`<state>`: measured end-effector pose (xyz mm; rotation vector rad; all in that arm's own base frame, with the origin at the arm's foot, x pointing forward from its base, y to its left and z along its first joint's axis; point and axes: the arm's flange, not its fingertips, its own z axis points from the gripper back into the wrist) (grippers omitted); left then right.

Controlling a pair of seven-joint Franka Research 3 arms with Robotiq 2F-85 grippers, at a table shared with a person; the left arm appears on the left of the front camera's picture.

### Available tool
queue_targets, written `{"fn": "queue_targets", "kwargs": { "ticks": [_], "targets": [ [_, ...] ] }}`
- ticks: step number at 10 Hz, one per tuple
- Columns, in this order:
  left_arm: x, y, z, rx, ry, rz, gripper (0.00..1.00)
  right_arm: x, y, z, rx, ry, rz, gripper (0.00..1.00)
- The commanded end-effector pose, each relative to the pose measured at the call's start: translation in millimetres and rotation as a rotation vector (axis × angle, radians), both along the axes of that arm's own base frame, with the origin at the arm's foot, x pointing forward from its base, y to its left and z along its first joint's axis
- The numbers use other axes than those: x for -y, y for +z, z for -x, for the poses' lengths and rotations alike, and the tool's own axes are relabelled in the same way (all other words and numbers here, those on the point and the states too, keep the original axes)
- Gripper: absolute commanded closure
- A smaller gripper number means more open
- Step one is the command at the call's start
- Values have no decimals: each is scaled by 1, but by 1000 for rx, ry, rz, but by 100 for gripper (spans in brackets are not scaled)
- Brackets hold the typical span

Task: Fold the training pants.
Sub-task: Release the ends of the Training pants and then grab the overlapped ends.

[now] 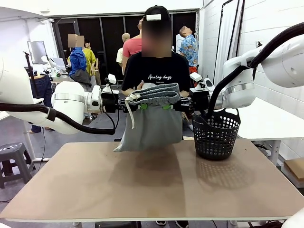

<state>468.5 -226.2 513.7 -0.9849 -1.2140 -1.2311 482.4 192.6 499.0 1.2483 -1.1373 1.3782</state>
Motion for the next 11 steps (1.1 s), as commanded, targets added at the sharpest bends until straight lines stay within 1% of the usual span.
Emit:
{"fn": "queue_targets", "kwargs": {
  "ticks": [1, 11],
  "targets": [
    [0, 1, 3, 17, 1, 7, 100, 0, 1, 2, 2, 2, -8, 100],
    [0, 1, 3, 17, 1, 7, 100, 0, 1, 2, 2, 2, -8, 100]
  ]
}}
